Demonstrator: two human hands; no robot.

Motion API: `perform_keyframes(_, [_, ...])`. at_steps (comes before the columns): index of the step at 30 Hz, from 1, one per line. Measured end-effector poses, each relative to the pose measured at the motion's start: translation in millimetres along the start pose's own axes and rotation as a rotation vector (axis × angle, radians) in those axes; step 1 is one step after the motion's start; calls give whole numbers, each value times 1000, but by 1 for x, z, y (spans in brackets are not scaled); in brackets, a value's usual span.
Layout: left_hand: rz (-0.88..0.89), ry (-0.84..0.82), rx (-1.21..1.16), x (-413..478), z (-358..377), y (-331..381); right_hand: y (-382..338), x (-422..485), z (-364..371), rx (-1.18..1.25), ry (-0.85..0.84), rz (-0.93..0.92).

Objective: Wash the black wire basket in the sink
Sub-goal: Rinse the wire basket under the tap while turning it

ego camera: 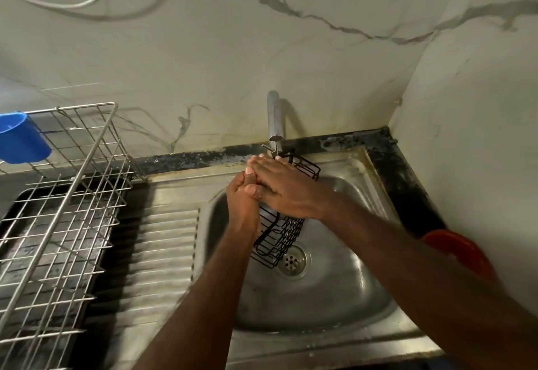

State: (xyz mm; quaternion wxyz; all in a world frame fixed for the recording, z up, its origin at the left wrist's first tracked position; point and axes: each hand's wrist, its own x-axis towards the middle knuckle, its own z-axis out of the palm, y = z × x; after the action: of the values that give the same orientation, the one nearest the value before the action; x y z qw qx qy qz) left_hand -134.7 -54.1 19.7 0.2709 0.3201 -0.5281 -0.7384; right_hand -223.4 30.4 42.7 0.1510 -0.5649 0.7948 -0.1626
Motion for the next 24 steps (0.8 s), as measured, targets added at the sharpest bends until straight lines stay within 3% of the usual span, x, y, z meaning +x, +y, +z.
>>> perform_keyframes(4, [1,72,27,-4,-8,-2,24,5,-10,67,16,77])
perform_keyframes(10, [41,191,-104,-8,-17,6,53,4,-23,476,9,398])
perform_keyframes(14, [22,226,-156,-3,-22,7,38,3,-15,325,43,296])
perform_keyframes(24, [-97,233,-318,6,-23,9,77,15,-25,941,144,374])
